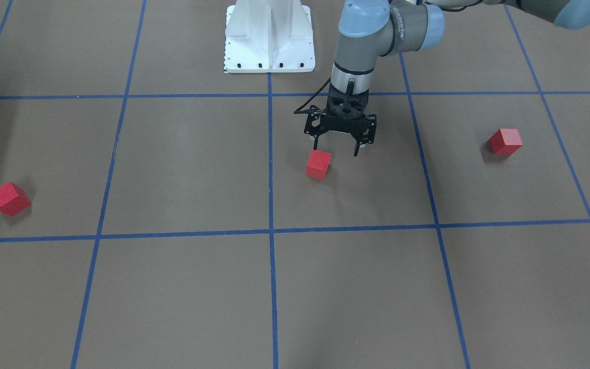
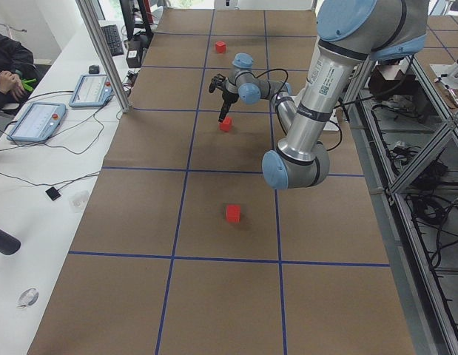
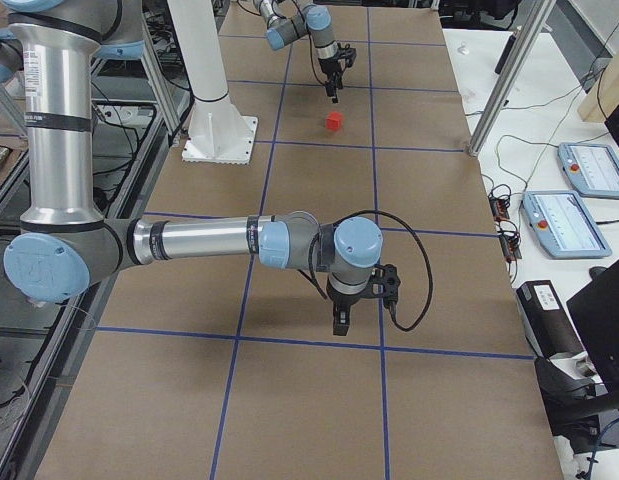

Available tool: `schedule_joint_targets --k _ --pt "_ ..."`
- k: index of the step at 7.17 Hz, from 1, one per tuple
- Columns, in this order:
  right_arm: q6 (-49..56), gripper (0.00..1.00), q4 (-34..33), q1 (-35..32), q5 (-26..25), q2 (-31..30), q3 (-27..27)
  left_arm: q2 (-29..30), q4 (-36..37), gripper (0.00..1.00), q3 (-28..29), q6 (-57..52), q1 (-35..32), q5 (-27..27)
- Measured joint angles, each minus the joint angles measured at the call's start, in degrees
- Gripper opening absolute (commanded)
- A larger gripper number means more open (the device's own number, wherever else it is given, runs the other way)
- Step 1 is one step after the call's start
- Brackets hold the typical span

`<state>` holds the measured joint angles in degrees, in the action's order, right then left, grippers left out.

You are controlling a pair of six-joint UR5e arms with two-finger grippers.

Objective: Form red blocks into L shape at center
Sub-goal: 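Lower the left gripper and grasp the off-center red cube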

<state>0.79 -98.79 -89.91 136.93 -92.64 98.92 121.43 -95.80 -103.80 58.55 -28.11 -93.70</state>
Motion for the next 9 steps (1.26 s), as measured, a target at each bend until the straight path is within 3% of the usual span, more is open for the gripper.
schedule_joint_targets --k 9 --pt "-0.1 0.99 0.0 0.0 0.0 0.0 -0.1 2.7 -5.0 1.0 8.7 0.9 2.8 1.7"
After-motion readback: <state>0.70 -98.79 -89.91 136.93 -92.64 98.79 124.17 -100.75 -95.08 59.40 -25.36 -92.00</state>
